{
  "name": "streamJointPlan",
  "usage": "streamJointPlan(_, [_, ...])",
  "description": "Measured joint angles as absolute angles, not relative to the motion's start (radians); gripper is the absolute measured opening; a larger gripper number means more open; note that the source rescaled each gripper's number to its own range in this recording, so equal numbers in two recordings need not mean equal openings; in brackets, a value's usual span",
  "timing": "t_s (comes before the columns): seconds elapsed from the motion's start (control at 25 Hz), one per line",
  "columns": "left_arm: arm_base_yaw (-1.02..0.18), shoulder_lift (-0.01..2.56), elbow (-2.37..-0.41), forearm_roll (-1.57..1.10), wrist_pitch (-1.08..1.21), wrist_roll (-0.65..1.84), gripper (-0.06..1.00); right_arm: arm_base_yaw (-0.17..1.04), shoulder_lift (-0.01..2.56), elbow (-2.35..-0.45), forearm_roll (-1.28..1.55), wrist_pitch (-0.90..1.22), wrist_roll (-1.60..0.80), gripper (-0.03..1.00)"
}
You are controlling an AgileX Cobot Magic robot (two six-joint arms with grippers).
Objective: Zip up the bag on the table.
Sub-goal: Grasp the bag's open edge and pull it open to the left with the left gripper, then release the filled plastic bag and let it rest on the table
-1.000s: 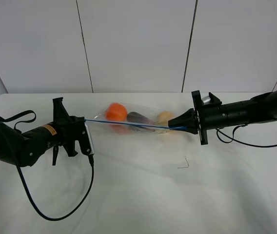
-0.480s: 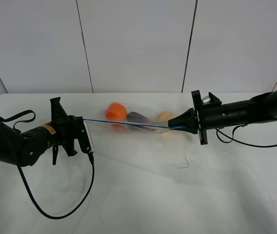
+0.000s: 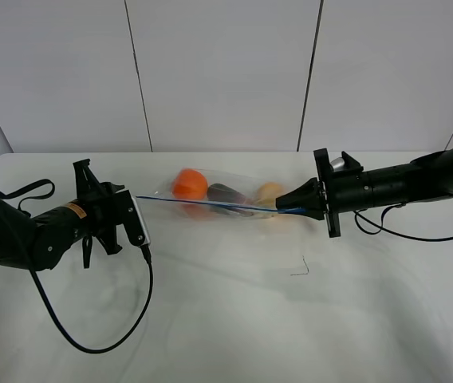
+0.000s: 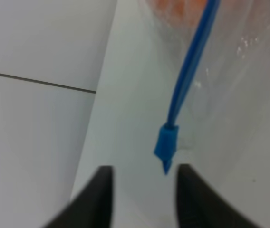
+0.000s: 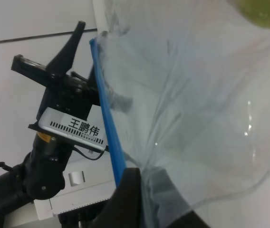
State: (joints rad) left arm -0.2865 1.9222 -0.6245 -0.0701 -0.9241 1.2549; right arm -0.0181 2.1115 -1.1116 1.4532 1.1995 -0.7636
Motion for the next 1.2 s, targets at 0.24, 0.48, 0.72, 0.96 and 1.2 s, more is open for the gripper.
streamJointPlan(0.24, [-0.261,1.922,-0.625,-0.101,-0.916,1.231,0.71,-0.018,2.112,-1.112,1.456,1.2,-0.764,0.0])
streamJointPlan(0.48, [-0.249,1.922,-0.625,-0.325,-0.915,1.153,0.72,-0.018,2.112,-1.112,1.457,1.2,-0.764,0.0])
streamJointPlan(0.72, [-0.249,1.922,-0.625,-0.487,-0.914,0.776,0.73,-0.018,2.112,-1.112,1.457,1.2,-0.764,0.0])
streamJointPlan(0.96, [-0.249,1.922,-0.625,-0.495,-0.913,0.206,0.73,-0.018,2.112,-1.112,1.457,1.201,-0.764,0.0])
streamJointPlan(1.2, [-0.21,1.855,-0.624,-0.494,-0.789,0.156,0.73,-0.018,2.112,-1.112,1.457,1.201,-0.764,0.0])
